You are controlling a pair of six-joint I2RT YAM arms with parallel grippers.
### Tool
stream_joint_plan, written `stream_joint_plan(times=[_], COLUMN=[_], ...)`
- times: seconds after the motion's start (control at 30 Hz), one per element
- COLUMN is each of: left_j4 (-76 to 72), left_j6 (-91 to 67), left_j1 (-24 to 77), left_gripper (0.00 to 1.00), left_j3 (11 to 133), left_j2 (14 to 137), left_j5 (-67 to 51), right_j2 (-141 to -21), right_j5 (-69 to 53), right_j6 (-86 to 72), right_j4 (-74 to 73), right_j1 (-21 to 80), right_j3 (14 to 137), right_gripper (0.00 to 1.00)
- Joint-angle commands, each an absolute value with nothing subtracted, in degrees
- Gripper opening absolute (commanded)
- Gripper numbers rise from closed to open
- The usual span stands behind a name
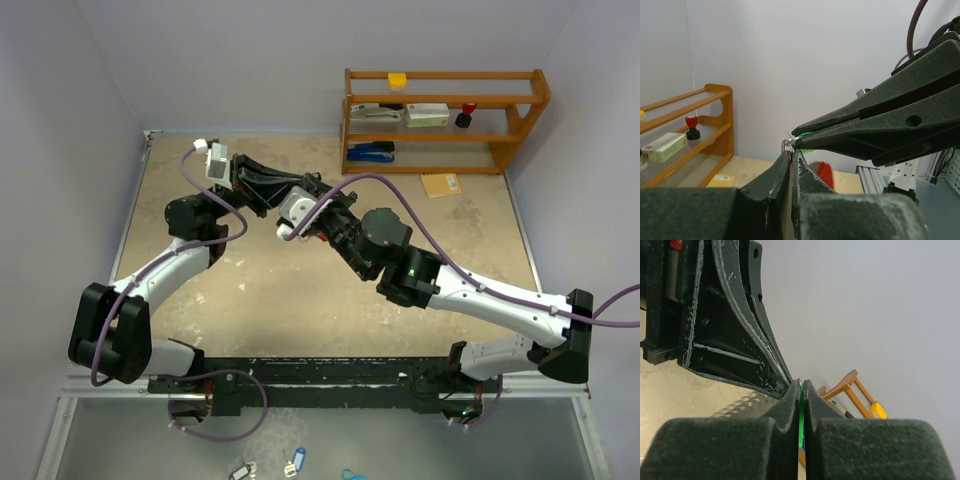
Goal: Remove the keys from the keyring
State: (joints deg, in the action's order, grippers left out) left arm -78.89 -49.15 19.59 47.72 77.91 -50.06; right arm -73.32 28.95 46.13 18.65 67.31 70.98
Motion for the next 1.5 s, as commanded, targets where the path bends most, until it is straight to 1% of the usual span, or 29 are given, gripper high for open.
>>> stream_joint_plan(times=[0.0,0.43,0.9,1.27,1.3,1.33,1.4,1.47], left_j4=[-80.8,-79.0,-72.0,-72.2,-72.2,-71.9,-70.4,-67.7], left_j6=[-49.8,-47.7,-39.1,-36.2,-35.8,-35.3,-33.6,-31.4], left_j1=[20.3,20.5,22.1,22.7,22.7,22.7,22.7,22.7], left_gripper=[0.01,0.01,0.13,0.16,0.20,0.28,0.48,0.54], left_j3=[48.3,47.7,45.9,46.1,46.0,45.9,45.8,46.0], left_j2=[78.3,78.0,78.1,78.6,78.4,78.2,77.5,76.8], left_j5=[-50.9,-46.9,-48.0,-48.9,-49.0,-48.8,-48.6,-48.2], right_j2=[-71.6,-71.6,-71.9,-71.5,-71.5,-71.4,-71.3,-71.2], right_j5=[27.8,26.9,26.1,24.0,24.0,24.0,24.0,24.1], right_j6=[46.8,45.7,45.2,42.7,42.7,42.7,42.6,42.5], right_j4=[23.4,23.2,23.6,22.0,21.9,21.8,21.6,21.5], right_j1=[67.3,67.4,67.3,67.4,67.4,67.4,67.4,67.4], right_j3=[71.5,71.5,72.2,72.7,72.7,72.7,72.7,72.6], right_gripper=[0.00,0.00,0.00,0.00,0.00,0.00,0.00,0.00])
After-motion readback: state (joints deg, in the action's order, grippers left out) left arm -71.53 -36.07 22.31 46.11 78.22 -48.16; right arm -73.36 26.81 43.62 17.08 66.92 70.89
